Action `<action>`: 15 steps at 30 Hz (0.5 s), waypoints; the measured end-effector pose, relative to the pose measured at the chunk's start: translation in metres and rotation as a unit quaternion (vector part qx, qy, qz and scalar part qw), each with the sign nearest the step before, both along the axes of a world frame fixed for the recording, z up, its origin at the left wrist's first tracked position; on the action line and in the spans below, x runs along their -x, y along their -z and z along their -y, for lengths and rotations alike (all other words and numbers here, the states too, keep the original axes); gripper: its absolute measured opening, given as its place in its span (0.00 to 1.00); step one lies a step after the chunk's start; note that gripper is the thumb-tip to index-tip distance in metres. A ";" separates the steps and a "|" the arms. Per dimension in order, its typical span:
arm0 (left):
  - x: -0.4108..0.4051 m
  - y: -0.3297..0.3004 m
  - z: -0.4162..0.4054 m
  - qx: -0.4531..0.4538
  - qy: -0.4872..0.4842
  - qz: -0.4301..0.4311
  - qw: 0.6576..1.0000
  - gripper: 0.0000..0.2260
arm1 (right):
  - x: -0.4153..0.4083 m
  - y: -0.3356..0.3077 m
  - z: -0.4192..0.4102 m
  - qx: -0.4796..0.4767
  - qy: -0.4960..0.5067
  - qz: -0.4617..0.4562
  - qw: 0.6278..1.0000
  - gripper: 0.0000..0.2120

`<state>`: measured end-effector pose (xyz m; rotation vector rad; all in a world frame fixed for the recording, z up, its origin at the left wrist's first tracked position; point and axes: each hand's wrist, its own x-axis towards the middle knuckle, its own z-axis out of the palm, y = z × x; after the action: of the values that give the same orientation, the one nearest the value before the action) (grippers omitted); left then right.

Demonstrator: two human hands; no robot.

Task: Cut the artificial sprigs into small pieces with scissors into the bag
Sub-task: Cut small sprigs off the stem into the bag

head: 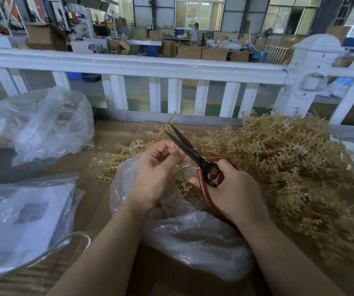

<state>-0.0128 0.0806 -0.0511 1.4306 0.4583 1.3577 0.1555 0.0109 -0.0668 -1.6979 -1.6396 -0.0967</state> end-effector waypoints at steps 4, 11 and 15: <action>0.001 -0.001 -0.002 0.061 -0.019 0.027 0.998 0.02 | 0.004 -0.004 0.002 0.032 0.001 -0.064 0.997 0.25; 0.006 -0.006 0.000 0.157 0.010 0.017 0.987 0.04 | 0.008 -0.015 -0.001 0.042 -0.068 -0.304 0.949 0.08; 0.005 -0.006 0.001 0.150 0.010 -0.011 0.989 0.03 | 0.009 -0.016 0.002 0.041 -0.079 -0.326 0.941 0.05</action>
<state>-0.0177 0.0798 -0.0453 1.1994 0.6313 1.2005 0.1461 0.0092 -0.0507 -1.4312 -1.2691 0.5650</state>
